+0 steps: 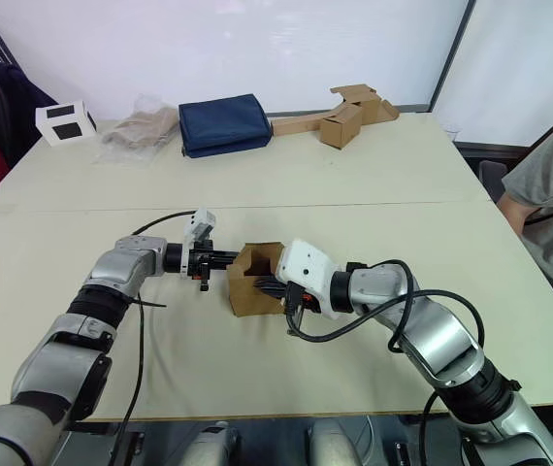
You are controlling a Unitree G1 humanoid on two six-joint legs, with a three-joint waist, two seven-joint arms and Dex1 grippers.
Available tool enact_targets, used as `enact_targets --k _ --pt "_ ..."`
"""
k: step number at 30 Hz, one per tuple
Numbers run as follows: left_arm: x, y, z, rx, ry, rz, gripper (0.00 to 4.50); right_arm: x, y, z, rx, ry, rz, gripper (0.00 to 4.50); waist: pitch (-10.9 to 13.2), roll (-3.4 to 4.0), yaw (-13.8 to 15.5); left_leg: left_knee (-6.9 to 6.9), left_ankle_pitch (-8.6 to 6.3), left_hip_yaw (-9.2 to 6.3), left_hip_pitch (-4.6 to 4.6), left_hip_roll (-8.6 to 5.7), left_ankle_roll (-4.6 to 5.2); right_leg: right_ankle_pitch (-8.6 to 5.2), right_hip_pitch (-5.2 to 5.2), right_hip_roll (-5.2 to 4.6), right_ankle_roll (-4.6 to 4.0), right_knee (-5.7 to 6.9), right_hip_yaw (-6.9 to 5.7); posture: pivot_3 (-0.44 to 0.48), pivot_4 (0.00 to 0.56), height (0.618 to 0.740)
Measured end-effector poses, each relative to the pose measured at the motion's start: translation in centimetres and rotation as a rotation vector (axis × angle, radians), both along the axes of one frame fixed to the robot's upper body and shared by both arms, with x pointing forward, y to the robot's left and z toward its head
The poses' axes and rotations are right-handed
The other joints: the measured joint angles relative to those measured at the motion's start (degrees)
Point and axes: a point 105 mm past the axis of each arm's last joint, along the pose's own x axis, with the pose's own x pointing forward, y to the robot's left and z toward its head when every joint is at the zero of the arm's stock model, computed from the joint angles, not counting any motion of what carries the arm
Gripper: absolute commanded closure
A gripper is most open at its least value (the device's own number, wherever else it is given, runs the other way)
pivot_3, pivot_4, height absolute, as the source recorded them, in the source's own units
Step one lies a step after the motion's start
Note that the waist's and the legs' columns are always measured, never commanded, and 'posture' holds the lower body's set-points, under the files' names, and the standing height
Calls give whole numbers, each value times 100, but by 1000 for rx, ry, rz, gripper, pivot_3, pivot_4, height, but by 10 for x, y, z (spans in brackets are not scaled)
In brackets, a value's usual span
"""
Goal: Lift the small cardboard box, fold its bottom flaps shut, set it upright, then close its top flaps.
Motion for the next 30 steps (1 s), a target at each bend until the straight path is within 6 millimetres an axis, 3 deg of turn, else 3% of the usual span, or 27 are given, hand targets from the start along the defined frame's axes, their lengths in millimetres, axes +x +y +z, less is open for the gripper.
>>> enact_targets --k 19,25,30 --pt "1 1 1 -2 -19 45 4478 14 10 -10 36 34 -22 4500 0 0 -3 1 0 -2 0 0 0 0 0 0 0 1 -1 0 150 740" --pt "14 48 32 -58 -92 254 4478 15 11 -10 50 47 -24 4500 0 0 -67 -3 0 -4 0 1 0 0 -5 -1 0 3 -1 0 150 740" --pt "-21 67 44 -36 -84 220 4478 18 8 -8 61 49 -40 4500 0 1 -133 -8 0 -5 0 1 -1 0 -4 -4 0 2 -1 0 150 740"
